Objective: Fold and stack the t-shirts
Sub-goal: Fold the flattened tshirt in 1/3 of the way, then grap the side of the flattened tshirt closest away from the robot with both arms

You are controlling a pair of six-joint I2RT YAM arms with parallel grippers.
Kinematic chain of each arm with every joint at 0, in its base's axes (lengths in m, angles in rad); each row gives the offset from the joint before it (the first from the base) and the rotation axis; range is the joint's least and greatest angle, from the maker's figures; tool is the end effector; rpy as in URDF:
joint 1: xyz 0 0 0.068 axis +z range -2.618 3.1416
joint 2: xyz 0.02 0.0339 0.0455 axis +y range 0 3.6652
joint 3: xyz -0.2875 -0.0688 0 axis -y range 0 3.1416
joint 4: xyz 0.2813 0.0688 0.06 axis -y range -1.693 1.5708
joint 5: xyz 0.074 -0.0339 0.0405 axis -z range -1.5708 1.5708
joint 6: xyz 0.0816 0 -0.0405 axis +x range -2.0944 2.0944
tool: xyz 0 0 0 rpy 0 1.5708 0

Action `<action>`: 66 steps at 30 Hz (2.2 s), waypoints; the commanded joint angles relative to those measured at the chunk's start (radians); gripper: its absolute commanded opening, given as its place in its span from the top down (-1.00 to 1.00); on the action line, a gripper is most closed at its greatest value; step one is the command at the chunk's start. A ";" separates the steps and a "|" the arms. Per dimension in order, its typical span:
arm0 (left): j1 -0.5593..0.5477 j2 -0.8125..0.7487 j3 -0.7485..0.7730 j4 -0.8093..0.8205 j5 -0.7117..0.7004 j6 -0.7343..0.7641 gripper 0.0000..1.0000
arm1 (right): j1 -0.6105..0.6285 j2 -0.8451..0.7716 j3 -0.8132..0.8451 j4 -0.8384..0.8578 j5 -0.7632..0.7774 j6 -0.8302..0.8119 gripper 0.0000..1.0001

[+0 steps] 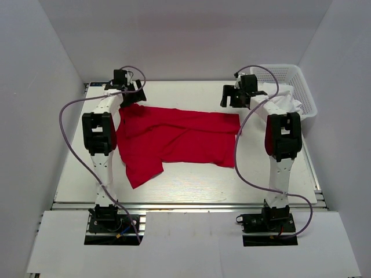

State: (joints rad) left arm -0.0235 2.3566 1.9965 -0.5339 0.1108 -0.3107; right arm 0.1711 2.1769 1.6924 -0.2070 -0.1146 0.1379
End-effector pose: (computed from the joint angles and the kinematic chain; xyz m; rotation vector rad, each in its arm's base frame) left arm 0.6045 -0.0232 0.1528 -0.3067 2.4591 -0.2805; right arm 0.5700 0.1080 0.1730 -0.0990 2.2715 0.2933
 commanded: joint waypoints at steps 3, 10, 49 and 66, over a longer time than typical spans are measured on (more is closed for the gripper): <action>-0.001 -0.169 0.046 -0.101 -0.055 0.047 -0.99 | 0.051 -0.179 -0.003 -0.037 0.004 -0.084 -0.81; -0.032 -0.580 -0.526 -0.120 -0.133 -0.118 -0.99 | 0.123 -0.431 -0.320 0.027 0.061 0.023 -0.81; -0.061 -1.200 -1.539 -0.098 -0.014 -0.387 1.00 | 0.142 -0.951 -0.958 -0.222 0.225 0.350 -0.81; -0.061 -1.272 -1.529 -0.101 0.015 -0.357 1.00 | 0.191 -0.798 -1.068 -0.046 0.016 0.439 -0.34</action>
State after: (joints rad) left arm -0.0811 1.1061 0.4767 -0.6537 0.1177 -0.6769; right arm 0.3534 1.3487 0.6411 -0.3233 -0.0650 0.5621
